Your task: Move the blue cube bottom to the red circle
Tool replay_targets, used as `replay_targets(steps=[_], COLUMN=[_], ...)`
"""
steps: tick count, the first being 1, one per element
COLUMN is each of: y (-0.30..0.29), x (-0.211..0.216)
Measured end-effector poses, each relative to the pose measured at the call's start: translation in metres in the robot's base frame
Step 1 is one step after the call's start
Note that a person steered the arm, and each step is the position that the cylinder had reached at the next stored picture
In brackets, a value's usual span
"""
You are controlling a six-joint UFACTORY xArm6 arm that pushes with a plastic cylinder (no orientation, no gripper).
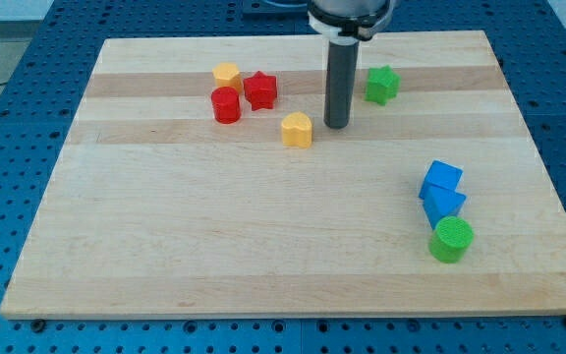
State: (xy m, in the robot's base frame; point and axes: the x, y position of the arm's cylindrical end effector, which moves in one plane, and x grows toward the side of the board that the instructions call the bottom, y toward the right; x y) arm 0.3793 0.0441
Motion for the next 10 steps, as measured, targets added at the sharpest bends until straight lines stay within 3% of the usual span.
replay_targets(steps=[2, 3, 4, 5, 6, 7, 8, 9, 10], y=[-0.047, -0.029, -0.081, -0.083, 0.012, 0.002, -0.064, -0.088, -0.075], x=[0.023, 0.053, 0.046, 0.008, 0.009, 0.109, 0.091, 0.035, 0.027])
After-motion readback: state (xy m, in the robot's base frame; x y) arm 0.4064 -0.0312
